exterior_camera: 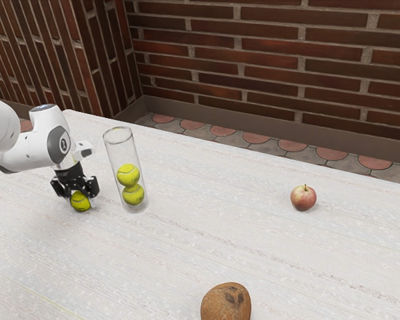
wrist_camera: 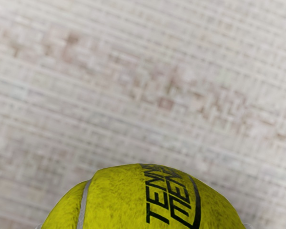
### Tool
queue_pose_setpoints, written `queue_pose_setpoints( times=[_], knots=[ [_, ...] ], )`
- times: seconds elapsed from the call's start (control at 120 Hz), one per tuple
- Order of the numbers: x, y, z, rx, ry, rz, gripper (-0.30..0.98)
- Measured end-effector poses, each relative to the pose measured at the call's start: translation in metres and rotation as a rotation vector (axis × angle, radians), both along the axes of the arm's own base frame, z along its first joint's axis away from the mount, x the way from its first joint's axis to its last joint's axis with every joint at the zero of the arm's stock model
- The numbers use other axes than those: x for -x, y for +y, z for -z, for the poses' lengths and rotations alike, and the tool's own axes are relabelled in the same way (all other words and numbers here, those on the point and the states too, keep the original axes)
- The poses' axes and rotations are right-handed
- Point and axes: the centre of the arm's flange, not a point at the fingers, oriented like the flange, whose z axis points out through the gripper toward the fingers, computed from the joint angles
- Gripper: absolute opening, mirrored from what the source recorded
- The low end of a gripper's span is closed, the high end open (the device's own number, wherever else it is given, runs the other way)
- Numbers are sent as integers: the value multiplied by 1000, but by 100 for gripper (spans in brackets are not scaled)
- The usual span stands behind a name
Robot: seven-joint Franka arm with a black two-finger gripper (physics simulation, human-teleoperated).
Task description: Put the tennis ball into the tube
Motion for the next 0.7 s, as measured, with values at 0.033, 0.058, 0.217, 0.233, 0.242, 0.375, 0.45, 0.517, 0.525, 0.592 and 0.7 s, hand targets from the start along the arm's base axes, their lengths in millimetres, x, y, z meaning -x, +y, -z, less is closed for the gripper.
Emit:
queue_pose_setpoints(
  times=[0.033,0.058,0.217,0.233,0.242,0.375,0.45,0.517,0.525,0.592,0.7],
  knots=[
    [0,0,0,-1,0,2,43],
    [0,0,0,-1,0,3,42],
    [-2,-8,-27,-4,-27,14,36],
    [-2,-9,-33,-4,-32,16,36],
    [-2,-10,-37,-4,-34,16,35],
    [3,-19,-116,-21,-75,32,32],
    [10,-30,-164,-42,-88,50,32],
    [13,-38,-200,-66,-92,64,32],
    [13,-38,-206,-71,-94,66,32],
    [6,-49,-247,-107,-105,87,32],
    [-8,-78,-295,-142,-111,123,33]
  ],
)
